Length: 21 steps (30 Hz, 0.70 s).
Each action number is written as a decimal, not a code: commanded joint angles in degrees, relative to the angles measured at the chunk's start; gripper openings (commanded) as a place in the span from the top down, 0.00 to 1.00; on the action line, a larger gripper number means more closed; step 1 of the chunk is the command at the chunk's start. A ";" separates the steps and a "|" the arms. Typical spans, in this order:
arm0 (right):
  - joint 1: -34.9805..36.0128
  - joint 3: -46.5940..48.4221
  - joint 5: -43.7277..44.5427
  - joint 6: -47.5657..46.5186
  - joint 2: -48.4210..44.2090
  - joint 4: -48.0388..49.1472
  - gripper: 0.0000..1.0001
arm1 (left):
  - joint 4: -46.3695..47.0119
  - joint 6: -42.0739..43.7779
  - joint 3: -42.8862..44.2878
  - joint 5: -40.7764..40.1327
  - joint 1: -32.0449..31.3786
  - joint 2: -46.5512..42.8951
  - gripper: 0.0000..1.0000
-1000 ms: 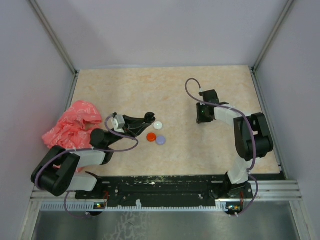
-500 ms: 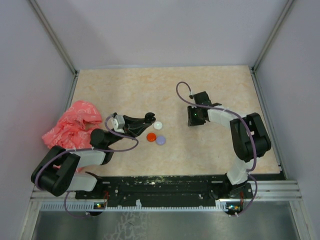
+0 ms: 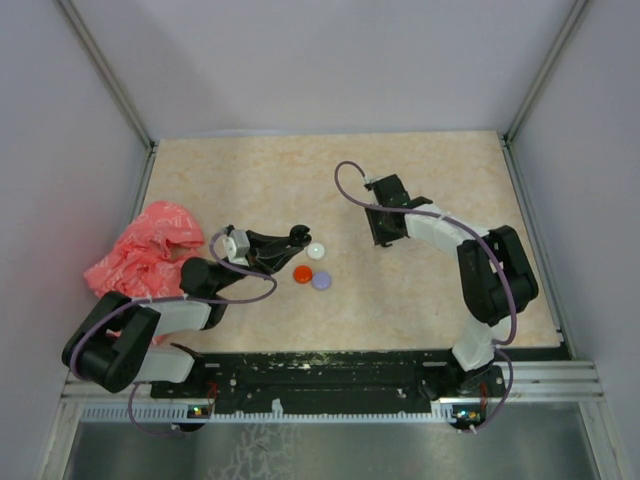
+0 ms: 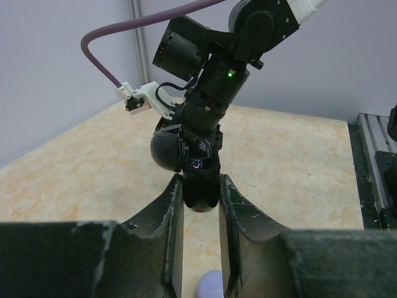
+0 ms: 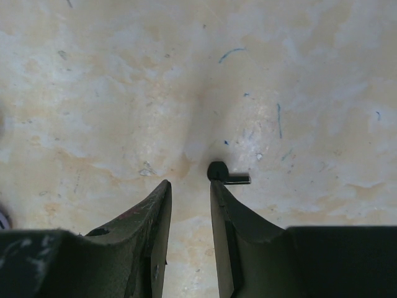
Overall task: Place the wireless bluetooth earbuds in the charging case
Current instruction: Move the earbud to the center of the board, then pick up the earbud from the center of the board.
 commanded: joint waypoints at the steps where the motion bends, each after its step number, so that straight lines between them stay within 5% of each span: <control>1: 0.19 1.97 6.54 -2.30 -0.25 -1.24 0.69 | 1.53 -0.58 0.79 0.21 -0.23 -0.65 1.00; 21: 0.24 2.27 5.42 -2.59 5.10 1.63 0.73 | 1.48 -0.54 0.90 0.38 -0.18 -0.21 1.00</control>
